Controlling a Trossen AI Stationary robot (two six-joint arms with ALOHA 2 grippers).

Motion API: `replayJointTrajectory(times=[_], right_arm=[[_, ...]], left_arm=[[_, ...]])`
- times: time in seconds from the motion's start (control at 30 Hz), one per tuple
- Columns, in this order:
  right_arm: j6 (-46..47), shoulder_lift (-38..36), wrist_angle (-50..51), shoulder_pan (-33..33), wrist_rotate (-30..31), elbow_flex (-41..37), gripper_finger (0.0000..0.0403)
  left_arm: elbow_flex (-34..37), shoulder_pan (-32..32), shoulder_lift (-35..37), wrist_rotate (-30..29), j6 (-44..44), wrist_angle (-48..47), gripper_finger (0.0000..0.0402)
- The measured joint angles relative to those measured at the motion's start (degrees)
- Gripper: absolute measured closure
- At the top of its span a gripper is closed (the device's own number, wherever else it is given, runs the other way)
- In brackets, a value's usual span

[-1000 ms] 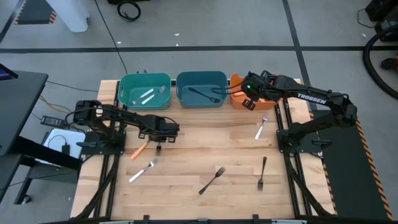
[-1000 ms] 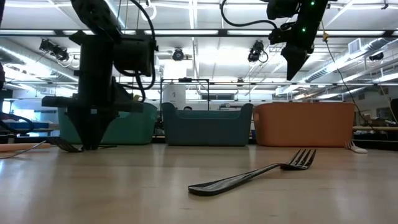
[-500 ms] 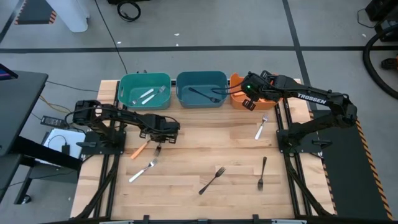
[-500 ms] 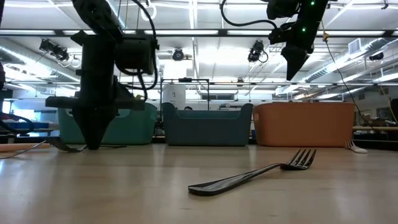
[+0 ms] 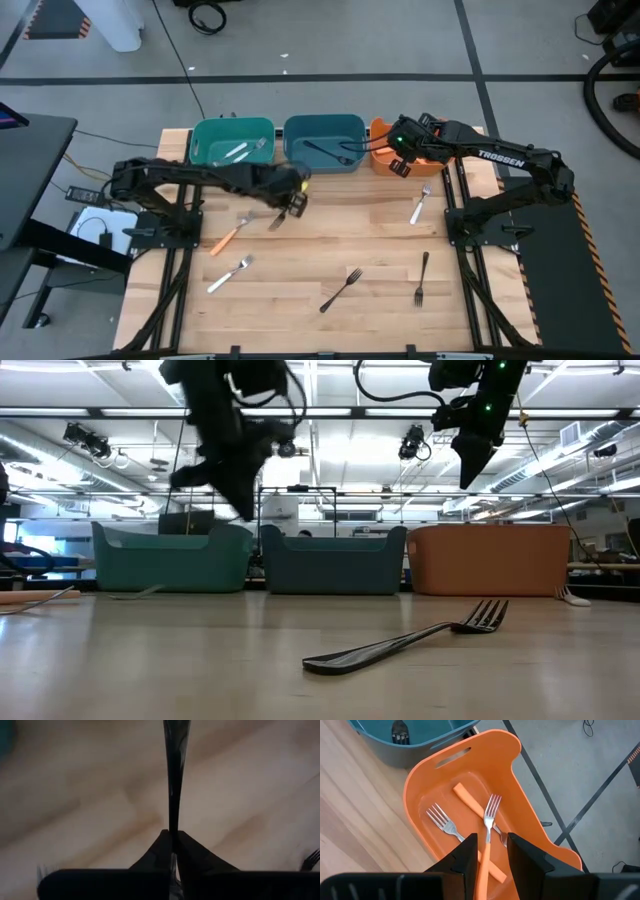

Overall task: Sort silverware by color (type)
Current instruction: Put the black fork into the blue bin

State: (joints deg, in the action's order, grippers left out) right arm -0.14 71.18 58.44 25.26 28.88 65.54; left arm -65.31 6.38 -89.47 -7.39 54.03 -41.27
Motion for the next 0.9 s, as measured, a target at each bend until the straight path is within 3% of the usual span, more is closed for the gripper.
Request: replayJointTrajectory(times=[0.23, 0.37, 0.57, 0.9], right_arm=[[0.00, 0.00, -0.01, 0.00, 0.00, 0.00, 0.0289], [0.00, 0.00, -0.89, 0.00, 0.00, 0.00, 0.0289], [-2.78, 0.00, -6.09, 0.36, -0.02, 0.00, 0.0289], [-13.59, 0.02, -13.72, 4.23, -0.02, 0.00, 0.0289]], left_arm=[[-8.00, 8.24, 0.02, -3.19, -16.47, 4.05, 0.0382], [-8.46, 14.50, -0.11, -3.34, -27.17, 12.59, 0.0382], [-8.44, 22.68, -2.77, -2.78, -36.24, 23.86, 0.0382], [-8.43, 25.44, -9.96, -0.35, -49.26, 36.17, 0.0382]])
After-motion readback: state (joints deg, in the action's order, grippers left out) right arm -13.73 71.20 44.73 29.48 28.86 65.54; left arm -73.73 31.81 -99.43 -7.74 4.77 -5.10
